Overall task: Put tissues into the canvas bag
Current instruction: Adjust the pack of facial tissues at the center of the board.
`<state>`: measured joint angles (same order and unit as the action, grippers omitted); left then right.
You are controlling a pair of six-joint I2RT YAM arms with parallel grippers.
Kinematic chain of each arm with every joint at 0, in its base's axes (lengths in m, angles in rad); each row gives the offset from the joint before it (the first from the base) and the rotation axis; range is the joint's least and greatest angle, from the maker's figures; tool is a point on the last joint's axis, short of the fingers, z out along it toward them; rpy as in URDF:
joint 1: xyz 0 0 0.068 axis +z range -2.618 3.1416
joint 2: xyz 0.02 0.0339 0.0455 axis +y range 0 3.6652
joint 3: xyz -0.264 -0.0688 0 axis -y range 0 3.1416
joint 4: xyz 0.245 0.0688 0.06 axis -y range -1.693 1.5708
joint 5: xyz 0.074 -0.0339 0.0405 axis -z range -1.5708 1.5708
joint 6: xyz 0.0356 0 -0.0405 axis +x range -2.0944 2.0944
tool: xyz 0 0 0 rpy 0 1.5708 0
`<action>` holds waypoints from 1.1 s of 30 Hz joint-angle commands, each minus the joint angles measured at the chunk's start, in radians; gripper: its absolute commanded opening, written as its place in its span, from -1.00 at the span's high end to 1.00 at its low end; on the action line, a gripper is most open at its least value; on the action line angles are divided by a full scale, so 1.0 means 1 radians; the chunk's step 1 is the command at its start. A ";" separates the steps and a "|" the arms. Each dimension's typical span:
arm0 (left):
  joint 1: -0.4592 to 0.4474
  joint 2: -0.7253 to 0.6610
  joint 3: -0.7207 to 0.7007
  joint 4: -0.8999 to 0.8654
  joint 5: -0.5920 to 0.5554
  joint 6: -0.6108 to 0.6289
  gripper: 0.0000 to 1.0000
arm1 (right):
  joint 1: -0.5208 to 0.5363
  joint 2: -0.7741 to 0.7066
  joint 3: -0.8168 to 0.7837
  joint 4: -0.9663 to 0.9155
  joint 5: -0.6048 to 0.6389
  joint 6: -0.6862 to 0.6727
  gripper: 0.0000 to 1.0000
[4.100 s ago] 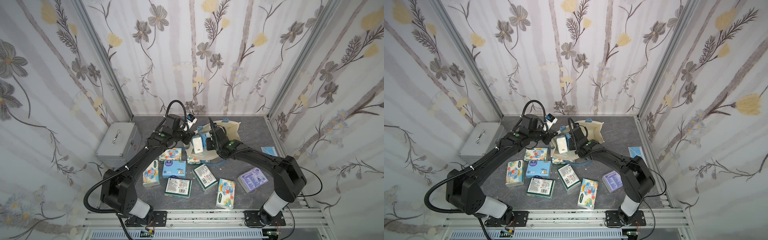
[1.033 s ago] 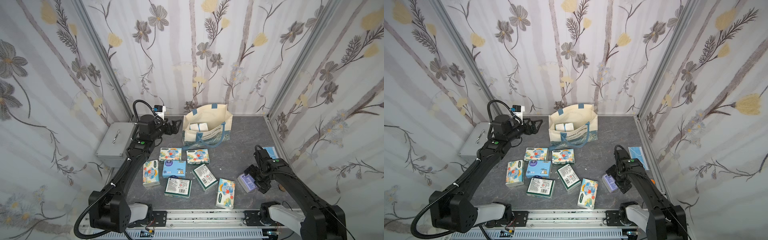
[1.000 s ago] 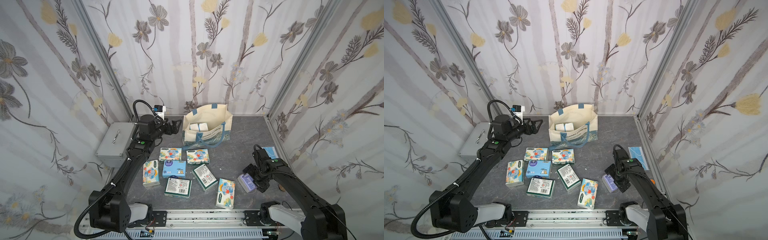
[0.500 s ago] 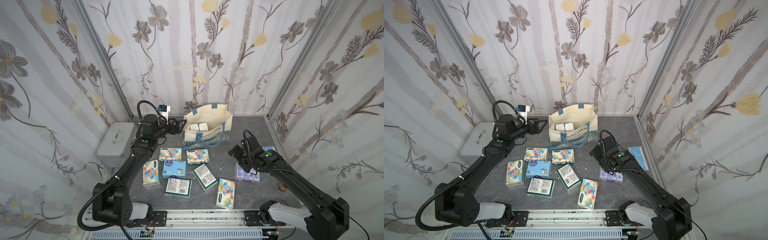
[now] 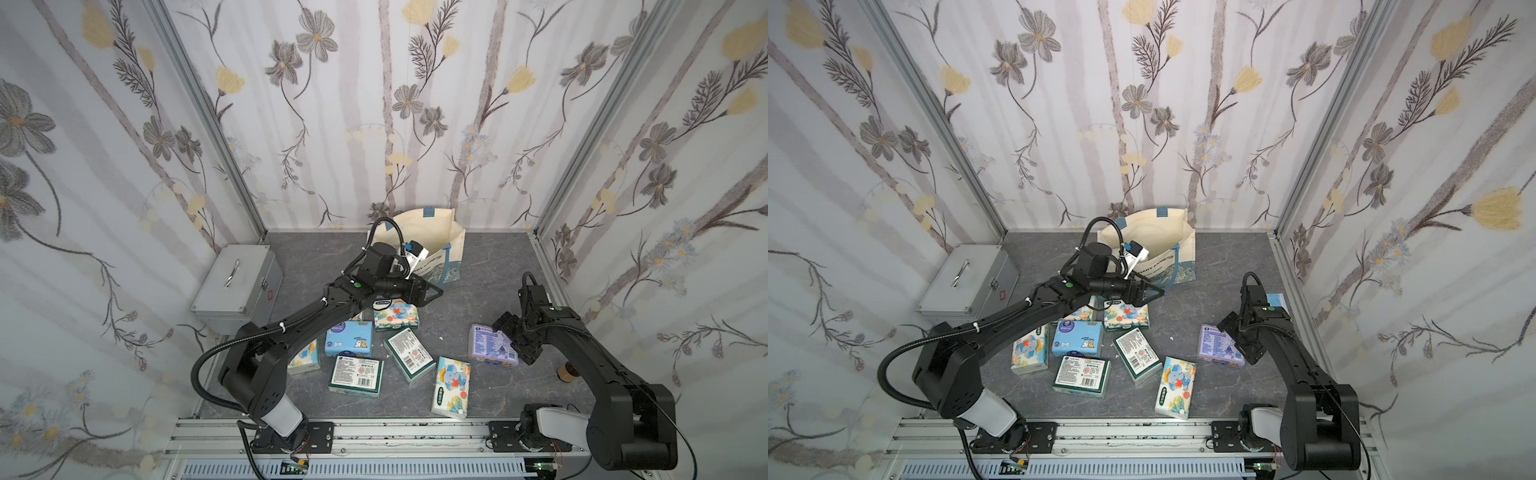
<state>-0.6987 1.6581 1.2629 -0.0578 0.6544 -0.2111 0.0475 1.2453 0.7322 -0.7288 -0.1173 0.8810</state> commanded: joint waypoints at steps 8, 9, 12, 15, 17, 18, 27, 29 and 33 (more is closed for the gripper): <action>-0.073 0.268 0.237 -0.379 -0.123 0.050 -0.64 | 0.135 -0.139 -0.025 0.166 -0.107 0.023 -0.96; -0.076 0.285 0.248 -0.394 -0.128 0.050 -0.63 | 0.131 -0.157 -0.030 0.166 -0.089 0.020 -0.96; -0.084 0.329 0.283 -0.429 -0.141 0.053 -0.54 | 0.123 -0.199 -0.060 0.208 -0.105 0.020 -0.95; -0.090 0.355 0.302 -0.453 -0.141 0.053 -0.36 | 0.120 -0.221 -0.075 0.223 -0.125 -0.013 -0.90; -0.098 0.367 0.306 -0.458 -0.135 0.053 -0.33 | 0.117 -0.246 -0.088 0.226 -0.107 -0.053 -0.89; -0.104 0.373 0.308 -0.462 -0.133 0.054 -0.32 | 0.117 -0.260 -0.097 0.229 -0.096 -0.061 -0.87; -0.136 0.432 0.341 -0.494 -0.104 0.062 -0.34 | 0.107 -0.303 -0.231 0.473 -0.225 -0.086 -0.70; -0.136 0.439 0.349 -0.505 -0.104 0.065 -0.35 | 0.107 -0.283 -0.233 0.523 -0.274 -0.074 -0.68; -0.136 0.439 0.349 -0.508 -0.110 0.064 -0.38 | 0.109 -0.215 -0.236 0.676 -0.455 -0.009 -0.67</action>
<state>-0.8341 2.0918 1.6043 -0.5507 0.5400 -0.1570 0.1551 1.0019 0.4999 -0.2337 -0.4072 0.8223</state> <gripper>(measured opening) 0.685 0.837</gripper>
